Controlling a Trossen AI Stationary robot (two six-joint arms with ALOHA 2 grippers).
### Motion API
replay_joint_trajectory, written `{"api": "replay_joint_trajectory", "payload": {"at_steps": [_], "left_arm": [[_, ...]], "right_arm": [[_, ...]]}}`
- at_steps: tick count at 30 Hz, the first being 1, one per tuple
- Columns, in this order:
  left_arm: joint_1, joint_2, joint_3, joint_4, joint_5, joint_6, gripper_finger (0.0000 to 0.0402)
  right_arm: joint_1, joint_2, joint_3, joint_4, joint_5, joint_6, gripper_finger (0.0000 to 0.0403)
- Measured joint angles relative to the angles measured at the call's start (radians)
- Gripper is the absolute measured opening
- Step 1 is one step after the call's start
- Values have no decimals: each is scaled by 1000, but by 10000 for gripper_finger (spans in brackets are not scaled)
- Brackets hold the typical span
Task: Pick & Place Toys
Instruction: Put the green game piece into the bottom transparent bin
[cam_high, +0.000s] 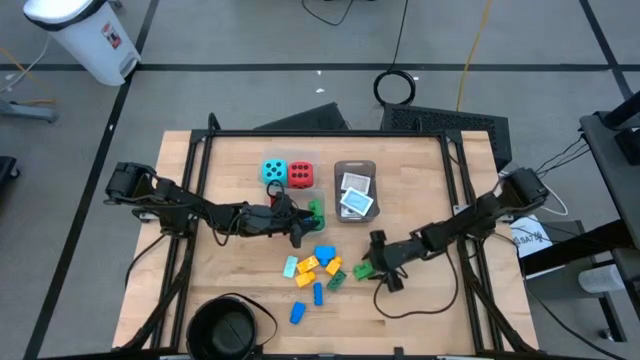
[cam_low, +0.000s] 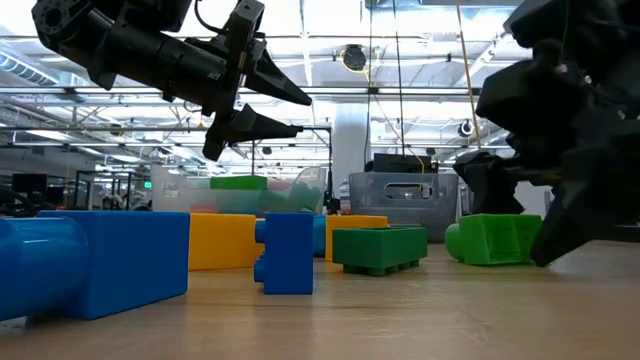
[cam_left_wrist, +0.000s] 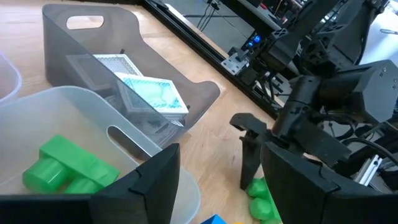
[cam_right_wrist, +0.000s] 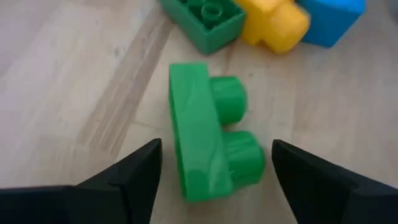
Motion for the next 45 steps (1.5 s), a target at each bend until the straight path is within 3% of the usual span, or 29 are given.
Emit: {"api": "replay_joint_trajectory", "payload": {"at_steps": [10, 16, 21, 31, 37, 45], "left_arm": [[0, 0, 0, 0, 0, -1, 230], [0, 0, 0, 0, 0, -3, 230], [-9, 0, 0, 11, -1, -22, 230], [-57, 7, 39, 55, 8, -6, 230], [-103, 70, 148, 23, 39, 112, 230], [-89, 160, 285, -121, 78, 136, 247]], "right_arm": [[1, 15, 0, 80, -47, -22, 150], [1, 15, 0, 130, -36, -38, 145], [2, -32, 13, 157, 58, -120, 145], [27, -97, 125, 141, 491, -466, 145], [29, -96, 138, 139, 648, -552, 145], [76, -96, 138, 158, 691, -595, 145]]}}
